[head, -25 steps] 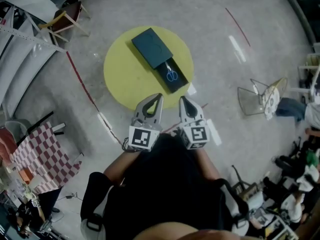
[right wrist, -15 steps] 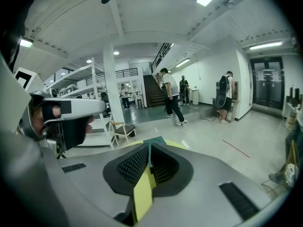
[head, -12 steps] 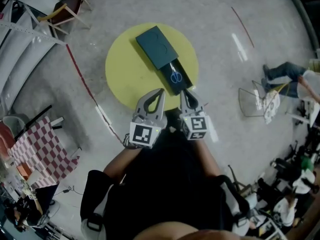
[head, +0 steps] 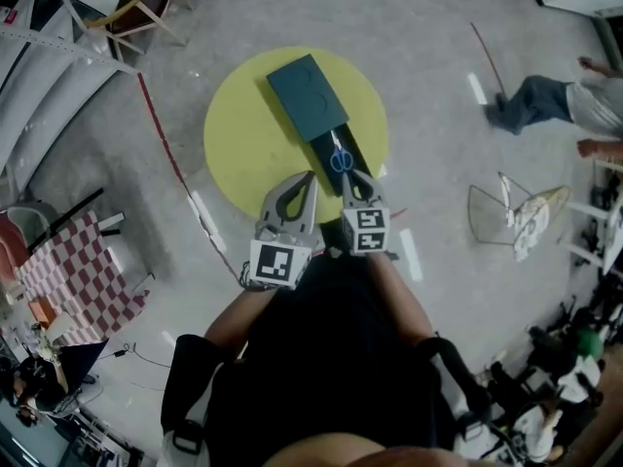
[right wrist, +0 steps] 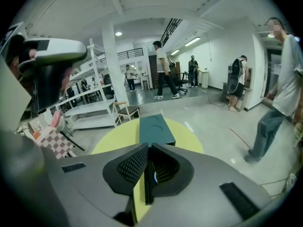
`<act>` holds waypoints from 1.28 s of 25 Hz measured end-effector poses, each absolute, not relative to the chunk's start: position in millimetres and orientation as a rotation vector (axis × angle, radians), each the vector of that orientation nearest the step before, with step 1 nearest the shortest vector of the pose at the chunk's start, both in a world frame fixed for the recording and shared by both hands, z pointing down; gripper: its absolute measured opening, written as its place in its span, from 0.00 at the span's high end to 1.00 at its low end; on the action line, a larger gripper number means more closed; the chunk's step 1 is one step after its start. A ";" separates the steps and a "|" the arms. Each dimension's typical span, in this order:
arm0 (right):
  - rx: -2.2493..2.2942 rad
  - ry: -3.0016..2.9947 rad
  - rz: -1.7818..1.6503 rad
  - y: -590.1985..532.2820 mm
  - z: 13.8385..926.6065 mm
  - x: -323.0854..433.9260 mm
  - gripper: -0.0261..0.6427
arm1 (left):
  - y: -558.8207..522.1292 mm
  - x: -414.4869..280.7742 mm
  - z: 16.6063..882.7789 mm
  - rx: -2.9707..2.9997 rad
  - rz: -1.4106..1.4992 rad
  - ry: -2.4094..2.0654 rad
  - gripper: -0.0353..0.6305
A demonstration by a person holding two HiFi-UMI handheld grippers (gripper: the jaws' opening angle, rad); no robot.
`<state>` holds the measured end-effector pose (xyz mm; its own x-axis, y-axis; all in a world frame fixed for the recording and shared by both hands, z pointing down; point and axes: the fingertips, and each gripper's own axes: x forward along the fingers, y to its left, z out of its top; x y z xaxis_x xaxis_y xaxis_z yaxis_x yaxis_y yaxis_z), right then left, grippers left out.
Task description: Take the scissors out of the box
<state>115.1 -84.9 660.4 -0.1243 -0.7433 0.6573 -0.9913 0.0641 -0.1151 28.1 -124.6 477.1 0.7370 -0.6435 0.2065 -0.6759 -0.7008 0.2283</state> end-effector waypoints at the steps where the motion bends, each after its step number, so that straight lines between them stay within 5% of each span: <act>1: 1.702 -1.906 0.795 -86.7 670.7 116.9 0.96 | -126.1 30.1 478.6 2.644 0.162 -1.041 0.96; 32: 1.321 -1.513 1.150 -96.3 863.9 137.7 0.81 | -163.1 47.5 509.8 2.509 0.236 -1.155 0.96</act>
